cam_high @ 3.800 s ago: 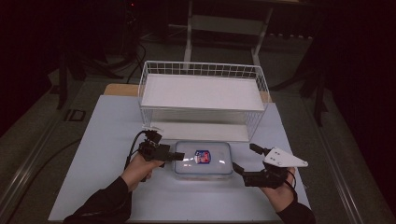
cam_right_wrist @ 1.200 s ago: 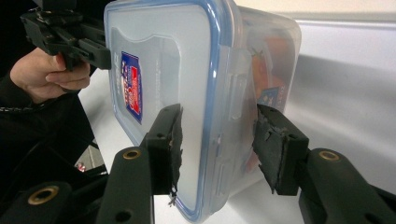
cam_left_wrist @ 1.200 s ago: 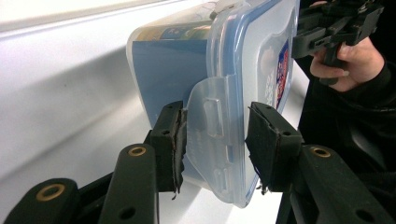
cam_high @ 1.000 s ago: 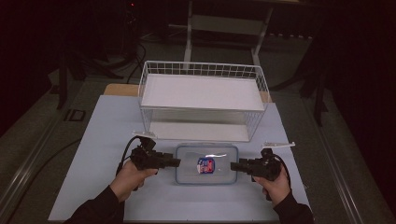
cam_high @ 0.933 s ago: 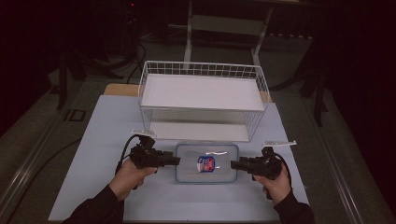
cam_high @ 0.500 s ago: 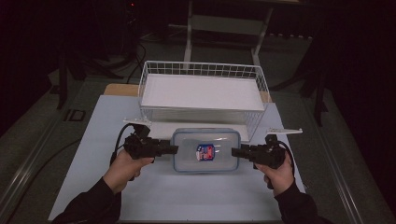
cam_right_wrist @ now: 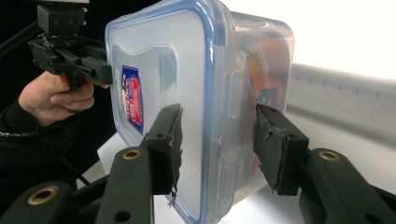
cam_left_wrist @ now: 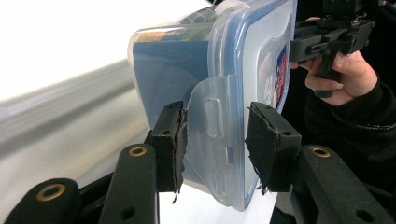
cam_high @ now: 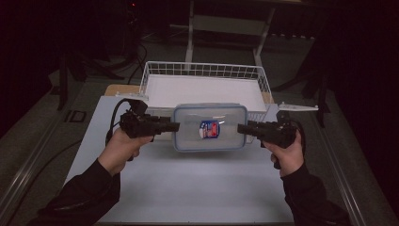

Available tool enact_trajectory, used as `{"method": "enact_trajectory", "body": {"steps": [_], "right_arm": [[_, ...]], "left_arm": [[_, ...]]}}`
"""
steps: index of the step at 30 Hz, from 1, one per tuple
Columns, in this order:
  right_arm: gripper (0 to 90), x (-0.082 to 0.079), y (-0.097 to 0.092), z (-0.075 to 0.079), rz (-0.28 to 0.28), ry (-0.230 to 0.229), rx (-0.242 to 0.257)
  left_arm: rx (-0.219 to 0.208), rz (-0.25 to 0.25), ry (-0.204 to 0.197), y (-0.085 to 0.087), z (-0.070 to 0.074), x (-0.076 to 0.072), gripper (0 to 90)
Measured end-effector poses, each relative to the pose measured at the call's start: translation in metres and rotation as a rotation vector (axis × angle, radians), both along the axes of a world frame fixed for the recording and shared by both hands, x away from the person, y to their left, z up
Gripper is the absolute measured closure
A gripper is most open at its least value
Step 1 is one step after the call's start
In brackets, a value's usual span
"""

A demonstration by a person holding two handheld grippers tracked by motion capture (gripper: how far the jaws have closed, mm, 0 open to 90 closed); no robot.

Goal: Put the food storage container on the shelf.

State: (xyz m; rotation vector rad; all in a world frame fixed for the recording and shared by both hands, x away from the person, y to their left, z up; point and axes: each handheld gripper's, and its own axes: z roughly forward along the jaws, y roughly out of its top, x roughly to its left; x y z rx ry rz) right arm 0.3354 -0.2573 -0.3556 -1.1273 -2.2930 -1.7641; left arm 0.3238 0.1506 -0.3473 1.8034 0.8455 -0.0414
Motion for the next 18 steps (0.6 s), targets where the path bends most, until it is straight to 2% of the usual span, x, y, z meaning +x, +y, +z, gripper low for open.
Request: {"method": "enact_trajectory", "body": {"steps": [1,2,5,7,8,9,10,11,16,18], "right_arm": [[52.9,0.002,0.000,0.004,-0.002,-0.004,0.003],[52.8,0.004,0.000,0.008,-0.005,-0.010,0.004],[52.9,0.009,0.001,0.014,-0.008,-0.016,0.012],[52.8,0.017,0.001,0.022,-0.009,-0.017,0.021],[52.8,0.021,0.001,0.025,-0.010,-0.017,0.024],[52.8,0.024,0.002,0.028,-0.013,-0.018,0.025],[52.8,0.024,0.002,0.028,-0.013,-0.018,0.025],[52.7,0.030,0.002,0.032,-0.017,-0.021,0.031],[52.4,0.048,0.004,0.038,-0.035,-0.018,0.044],[52.4,0.055,0.006,0.037,-0.042,-0.006,0.046]], "left_arm": [[0.000,0.000,0.000,0.000,0.000,0.000,57.4],[0.004,0.001,-0.008,0.001,0.007,0.004,57.5],[0.010,0.002,-0.020,0.001,0.015,0.009,57.5],[0.009,0.010,-0.020,0.001,0.024,0.016,57.5],[0.009,0.010,-0.020,0.001,0.024,0.016,57.5],[0.011,0.013,-0.022,0.001,0.030,0.022,57.5],[0.011,0.013,-0.022,0.001,0.030,0.022,57.5],[0.015,0.014,-0.030,0.001,0.036,0.029,57.5],[0.027,0.027,-0.031,0.001,0.043,0.047,57.2],[0.032,0.039,-0.043,0.002,0.045,0.054,57.0]]}}
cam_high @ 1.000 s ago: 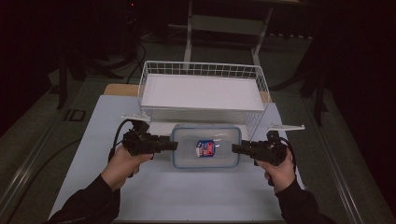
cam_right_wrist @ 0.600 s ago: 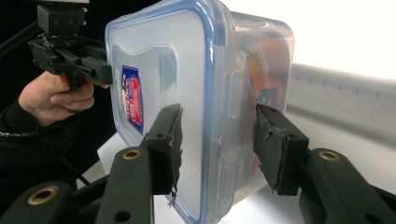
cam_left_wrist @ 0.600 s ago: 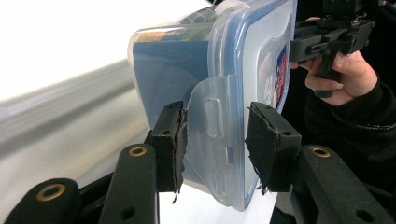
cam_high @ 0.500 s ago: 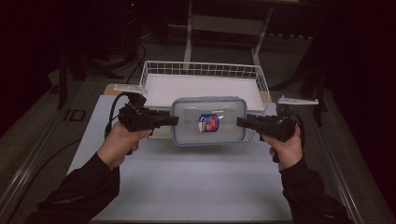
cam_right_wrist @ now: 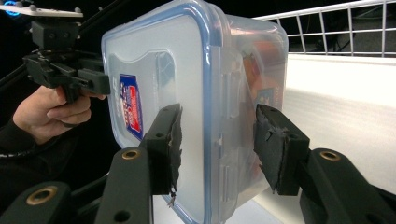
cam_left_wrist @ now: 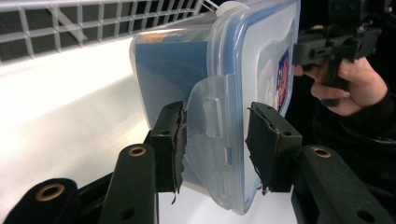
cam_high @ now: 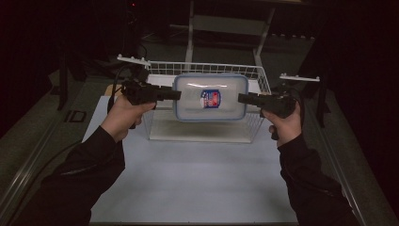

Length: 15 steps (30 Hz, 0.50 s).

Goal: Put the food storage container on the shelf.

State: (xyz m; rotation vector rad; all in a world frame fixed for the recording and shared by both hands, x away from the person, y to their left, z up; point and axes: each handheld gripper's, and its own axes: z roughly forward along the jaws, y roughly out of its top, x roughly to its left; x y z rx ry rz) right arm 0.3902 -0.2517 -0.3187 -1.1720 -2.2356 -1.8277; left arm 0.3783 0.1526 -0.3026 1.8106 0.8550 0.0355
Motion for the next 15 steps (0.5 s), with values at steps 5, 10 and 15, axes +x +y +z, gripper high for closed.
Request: {"method": "enact_trajectory", "body": {"steps": [5,10,15], "right_arm": [[52.3,0.015,0.003,-0.003,-0.019,0.018,-0.003],[52.2,0.028,0.005,-0.005,-0.030,0.030,0.006],[51.6,0.033,0.004,-0.005,-0.036,0.037,0.015]], "left_arm": [[0.000,0.013,0.029,0.000,-0.003,0.018,56.5],[-0.015,0.026,0.027,0.002,-0.004,0.028,56.3],[-0.040,0.026,0.039,0.003,-0.007,0.034,56.4]]}}
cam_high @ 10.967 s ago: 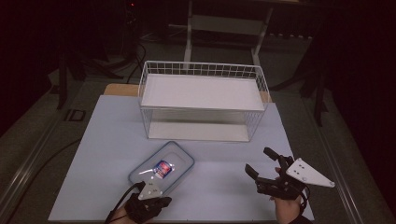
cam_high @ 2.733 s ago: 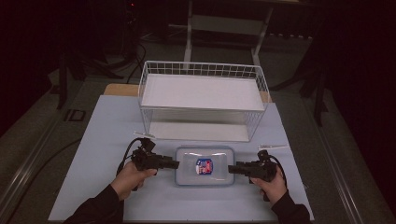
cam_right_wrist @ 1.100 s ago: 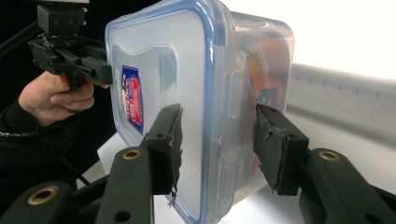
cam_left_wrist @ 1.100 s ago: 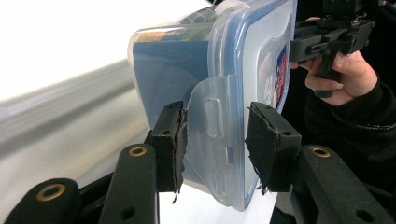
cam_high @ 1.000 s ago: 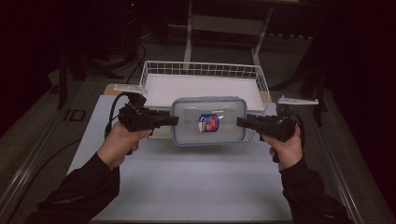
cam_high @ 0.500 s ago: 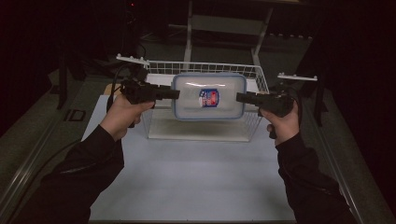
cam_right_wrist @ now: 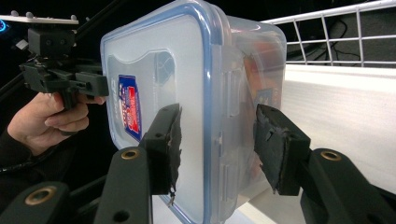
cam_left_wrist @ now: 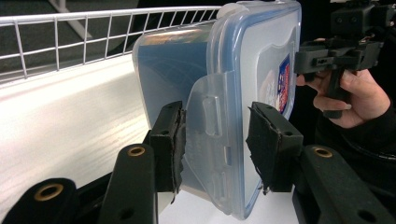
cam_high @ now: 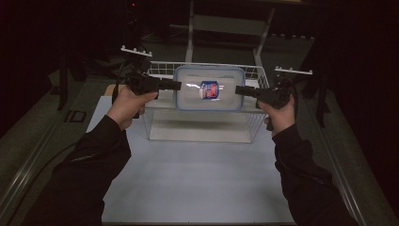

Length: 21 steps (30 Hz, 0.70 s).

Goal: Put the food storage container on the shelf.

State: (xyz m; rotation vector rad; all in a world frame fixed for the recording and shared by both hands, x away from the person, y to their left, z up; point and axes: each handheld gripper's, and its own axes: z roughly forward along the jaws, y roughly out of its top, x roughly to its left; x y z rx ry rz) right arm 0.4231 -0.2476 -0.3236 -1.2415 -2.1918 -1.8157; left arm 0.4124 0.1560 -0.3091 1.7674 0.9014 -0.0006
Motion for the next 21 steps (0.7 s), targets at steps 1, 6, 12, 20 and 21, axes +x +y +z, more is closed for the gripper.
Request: {"method": "enact_trajectory", "body": {"steps": [1,6,12,20,21], "right_arm": [[51.2,0.001,0.000,0.000,-0.003,-0.001,-0.003],[49.4,0.005,0.003,0.002,-0.035,0.020,-0.011],[48.3,0.007,0.007,0.005,-0.078,0.015,-0.056],[48.2,0.013,0.015,0.003,-0.107,0.069,-0.088],[47.5,0.013,0.015,0.003,-0.108,0.073,-0.091]], "left_arm": [[-0.005,0.003,-0.004,0.000,-0.001,0.001,56.4],[-0.017,0.032,-0.002,-0.002,-0.003,0.007,54.4],[-0.038,0.068,-0.001,-0.005,-0.007,0.014,50.8],[-0.064,0.108,0.064,-0.005,-0.014,0.031,43.2],[-0.062,0.119,0.065,-0.006,-0.013,0.033,43.1]]}}
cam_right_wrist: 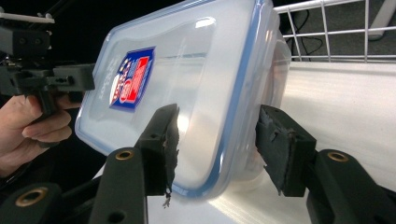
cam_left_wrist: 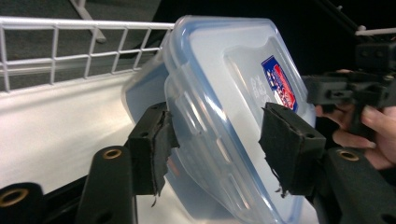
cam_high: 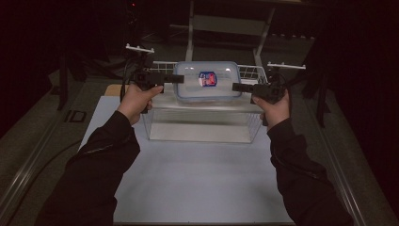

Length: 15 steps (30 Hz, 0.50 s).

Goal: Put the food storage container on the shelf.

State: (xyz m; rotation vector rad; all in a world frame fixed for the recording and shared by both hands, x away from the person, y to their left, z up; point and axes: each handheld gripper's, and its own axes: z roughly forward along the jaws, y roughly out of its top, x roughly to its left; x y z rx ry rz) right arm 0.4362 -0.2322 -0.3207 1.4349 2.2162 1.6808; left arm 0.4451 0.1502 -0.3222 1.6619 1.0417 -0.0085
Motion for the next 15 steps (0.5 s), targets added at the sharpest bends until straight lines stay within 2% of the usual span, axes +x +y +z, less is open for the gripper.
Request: {"method": "enact_trajectory", "body": {"steps": [3,10,11,15], "right_arm": [[47.2,0.000,0.001,-0.001,-0.012,0.011,0.003],[45.4,0.002,-0.001,-0.003,-0.032,0.037,0.034],[45.4,0.002,-0.002,-0.003,-0.035,0.037,0.038],[45.0,0.003,-0.003,-0.005,-0.040,0.048,0.050]], "left_arm": [[0.006,0.013,0.005,-0.001,0.001,0.005,42.9],[-0.008,0.033,0.045,-0.003,-0.002,0.016,42.4],[-0.009,0.032,0.062,-0.003,-0.004,0.021,42.1],[-0.004,0.048,0.047,-0.005,-0.006,0.025,42.7]]}}
